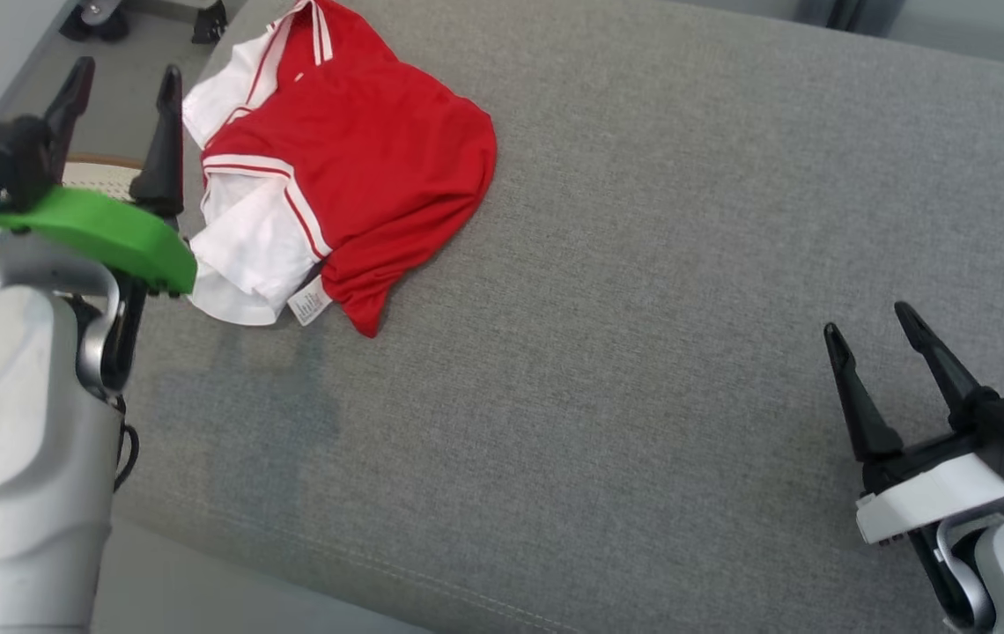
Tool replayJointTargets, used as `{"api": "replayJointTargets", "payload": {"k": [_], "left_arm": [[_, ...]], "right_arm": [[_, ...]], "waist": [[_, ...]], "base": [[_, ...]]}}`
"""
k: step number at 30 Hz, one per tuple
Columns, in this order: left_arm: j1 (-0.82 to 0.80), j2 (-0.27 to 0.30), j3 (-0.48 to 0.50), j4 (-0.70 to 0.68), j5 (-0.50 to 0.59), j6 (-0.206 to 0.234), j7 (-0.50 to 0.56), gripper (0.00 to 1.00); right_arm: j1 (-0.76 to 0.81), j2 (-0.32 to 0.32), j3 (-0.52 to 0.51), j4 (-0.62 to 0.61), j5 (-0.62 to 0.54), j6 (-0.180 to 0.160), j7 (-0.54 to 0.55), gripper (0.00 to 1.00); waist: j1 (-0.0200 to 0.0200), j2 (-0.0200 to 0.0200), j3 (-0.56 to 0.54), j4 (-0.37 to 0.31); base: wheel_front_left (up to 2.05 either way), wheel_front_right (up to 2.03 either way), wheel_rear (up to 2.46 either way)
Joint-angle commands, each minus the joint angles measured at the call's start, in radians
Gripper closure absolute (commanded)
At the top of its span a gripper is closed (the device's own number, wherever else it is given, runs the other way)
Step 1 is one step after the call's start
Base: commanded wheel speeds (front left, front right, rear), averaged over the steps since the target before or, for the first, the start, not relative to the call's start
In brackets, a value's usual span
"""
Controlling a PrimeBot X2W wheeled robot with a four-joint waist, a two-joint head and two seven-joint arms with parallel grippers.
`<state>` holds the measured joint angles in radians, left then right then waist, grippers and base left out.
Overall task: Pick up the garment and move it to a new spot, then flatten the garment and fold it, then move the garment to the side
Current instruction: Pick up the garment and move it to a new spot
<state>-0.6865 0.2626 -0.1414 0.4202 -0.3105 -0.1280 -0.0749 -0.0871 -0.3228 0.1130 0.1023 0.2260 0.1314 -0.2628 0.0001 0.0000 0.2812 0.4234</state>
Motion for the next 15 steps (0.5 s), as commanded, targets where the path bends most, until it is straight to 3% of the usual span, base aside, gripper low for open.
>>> {"api": "replayJointTargets", "payload": {"k": [1,6,15], "left_arm": [[-0.054,0.016,-0.019,0.049,-0.030,-0.003,0.016,0.00],[-0.182,0.036,-0.053,0.261,-0.160,-0.002,0.061,0.00],[-0.317,0.051,-0.087,0.566,-0.250,-0.002,0.038,0.00]], "right_arm": [[-0.027,-0.016,-0.003,-0.011,-0.006,-0.001,-0.003,0.00],[-0.065,-0.049,-0.004,-0.035,-0.005,-0.001,-0.003,0.00],[-0.094,-0.083,-0.019,-0.070,-0.003,-0.001,-0.003,0.00]], "waist": [[-0.0001,0.0000,0.124,-0.071],[-0.0001,0.0000,0.190,-0.110],[-0.0001,0.0000,0.283,-0.151]], "base": [[0.00,0.00,0.00],[0.00,0.00,0.00],[0.00,0.00,0.00]]}}
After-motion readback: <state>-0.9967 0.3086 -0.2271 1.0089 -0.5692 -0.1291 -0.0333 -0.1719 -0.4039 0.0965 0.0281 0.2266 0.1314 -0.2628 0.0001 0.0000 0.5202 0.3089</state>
